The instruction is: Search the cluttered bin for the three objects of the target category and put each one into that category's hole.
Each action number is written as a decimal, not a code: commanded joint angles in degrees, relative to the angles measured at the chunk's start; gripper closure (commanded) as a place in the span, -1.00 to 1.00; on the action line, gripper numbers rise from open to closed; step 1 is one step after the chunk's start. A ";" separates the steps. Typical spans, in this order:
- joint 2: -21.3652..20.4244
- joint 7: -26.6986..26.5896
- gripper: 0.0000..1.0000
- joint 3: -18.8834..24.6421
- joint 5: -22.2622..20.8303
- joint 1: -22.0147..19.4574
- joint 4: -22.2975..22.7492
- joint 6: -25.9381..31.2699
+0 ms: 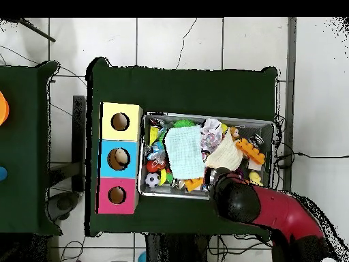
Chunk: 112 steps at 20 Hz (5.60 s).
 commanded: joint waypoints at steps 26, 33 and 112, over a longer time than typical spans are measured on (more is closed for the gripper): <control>8.42 1.24 -1.00 0.39 0.96 -0.58 -19.20 8.07; 9.75 -0.97 -1.00 1.38 1.15 -1.12 -24.61 12.55; 27.28 4.75 -1.00 -2.10 -3.11 4.05 -32.03 -2.97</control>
